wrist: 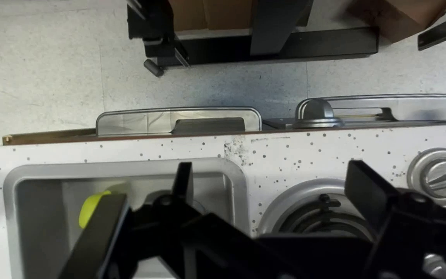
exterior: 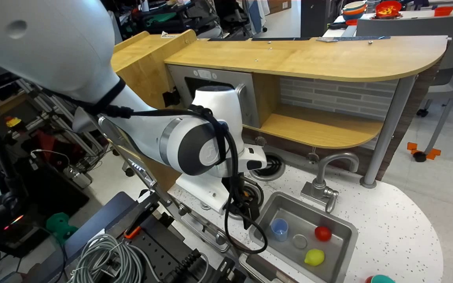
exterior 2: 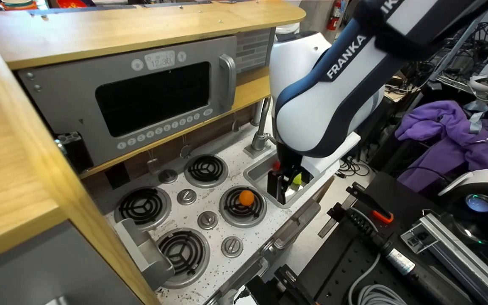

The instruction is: Pick up the orange toy from the top of the stove and put it on the countertop.

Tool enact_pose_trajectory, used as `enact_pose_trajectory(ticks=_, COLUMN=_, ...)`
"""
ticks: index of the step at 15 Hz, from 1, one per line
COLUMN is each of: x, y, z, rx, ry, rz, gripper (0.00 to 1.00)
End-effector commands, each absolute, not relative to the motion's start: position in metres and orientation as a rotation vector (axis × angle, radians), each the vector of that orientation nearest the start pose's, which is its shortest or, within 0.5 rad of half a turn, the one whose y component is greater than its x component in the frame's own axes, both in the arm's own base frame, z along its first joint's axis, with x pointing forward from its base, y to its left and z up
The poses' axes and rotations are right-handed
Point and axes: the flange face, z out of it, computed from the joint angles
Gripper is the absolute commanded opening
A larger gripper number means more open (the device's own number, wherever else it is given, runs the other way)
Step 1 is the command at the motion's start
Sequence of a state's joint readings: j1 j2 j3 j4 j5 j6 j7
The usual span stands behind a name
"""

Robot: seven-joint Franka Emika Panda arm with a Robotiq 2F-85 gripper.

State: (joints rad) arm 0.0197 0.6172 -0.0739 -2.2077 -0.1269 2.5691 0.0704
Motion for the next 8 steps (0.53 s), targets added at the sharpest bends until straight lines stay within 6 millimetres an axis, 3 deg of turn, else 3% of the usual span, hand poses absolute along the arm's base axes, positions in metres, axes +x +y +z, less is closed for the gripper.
enact_pose_trajectory(ticks=1, x=0.522, y=-0.014, z=0.062, rx=-3.285, ry=-0.083, rz=0.348, gripper=1.00)
enact_pose_trajectory(ticks=8, x=0.545, y=0.010, z=0.047, rx=-3.305, ry=-0.206, rz=0.309, gripper=1.00)
